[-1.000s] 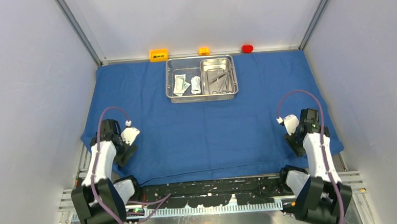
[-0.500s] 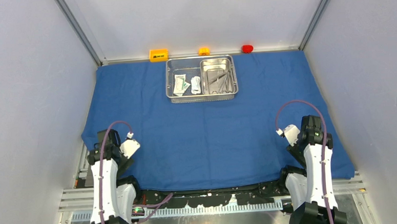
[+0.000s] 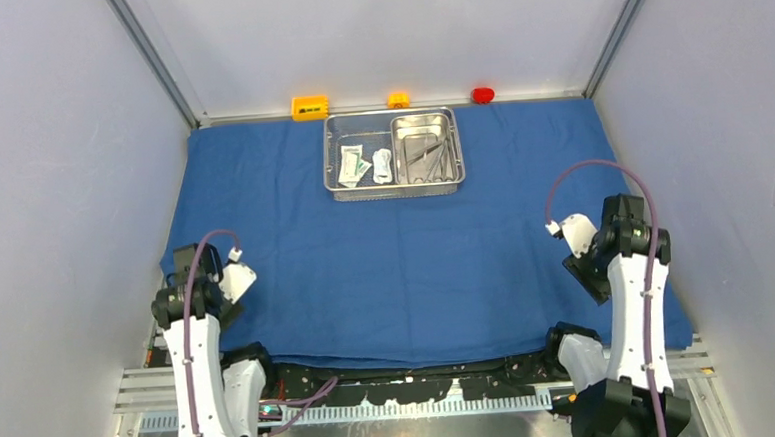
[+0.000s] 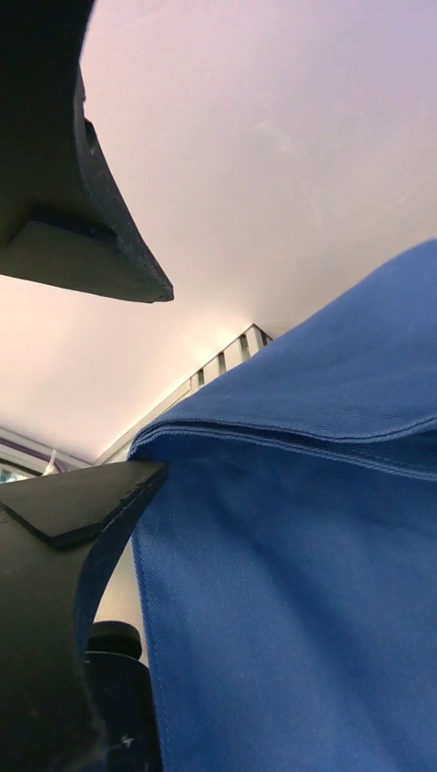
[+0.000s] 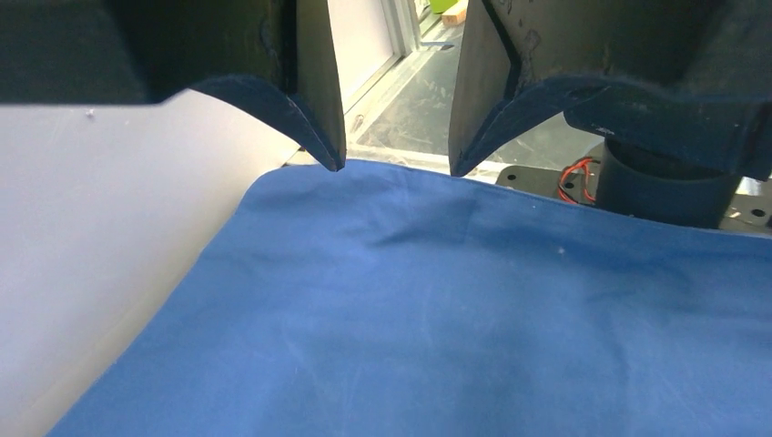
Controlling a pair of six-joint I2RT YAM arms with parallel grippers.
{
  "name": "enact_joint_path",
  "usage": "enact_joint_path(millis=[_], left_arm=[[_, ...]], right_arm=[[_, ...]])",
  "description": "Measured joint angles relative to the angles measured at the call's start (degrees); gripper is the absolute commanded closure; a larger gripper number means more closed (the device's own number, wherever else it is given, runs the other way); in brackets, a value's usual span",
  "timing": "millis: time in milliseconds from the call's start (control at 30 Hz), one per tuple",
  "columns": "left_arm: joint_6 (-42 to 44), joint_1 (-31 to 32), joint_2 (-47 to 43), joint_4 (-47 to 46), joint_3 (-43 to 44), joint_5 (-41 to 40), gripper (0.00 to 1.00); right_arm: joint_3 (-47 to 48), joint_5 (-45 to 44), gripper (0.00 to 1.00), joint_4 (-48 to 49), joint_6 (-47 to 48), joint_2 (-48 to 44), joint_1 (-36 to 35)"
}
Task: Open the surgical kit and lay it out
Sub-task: Smooth out the surgical kit at the center of the board.
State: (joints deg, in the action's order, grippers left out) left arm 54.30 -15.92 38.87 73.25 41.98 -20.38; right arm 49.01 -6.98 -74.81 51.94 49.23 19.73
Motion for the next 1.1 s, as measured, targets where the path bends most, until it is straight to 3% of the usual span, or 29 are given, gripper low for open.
enact_joint_path(millis=[233,500,833,1100], left_arm=[[-6.56,0.0,7.72,0.57,7.93,0.98,0.32],[-9.2,0.0,9.79,-1.55,3.63,-2.03,0.25],[-15.41,0.26,16.7,0.13,11.76,14.53,0.22],[-16.72,5.53,22.49,-3.56,7.13,18.43,0.22]], right_arm=[[2.95,4.07,0.49,1.81,-1.79,7.1,0.0],[3.17,5.22,0.49,4.26,-2.58,10.14,0.0],[4.15,8.04,0.49,5.86,-4.2,15.54,0.0],[4.15,8.63,0.49,5.88,-4.98,15.65,-0.09]])
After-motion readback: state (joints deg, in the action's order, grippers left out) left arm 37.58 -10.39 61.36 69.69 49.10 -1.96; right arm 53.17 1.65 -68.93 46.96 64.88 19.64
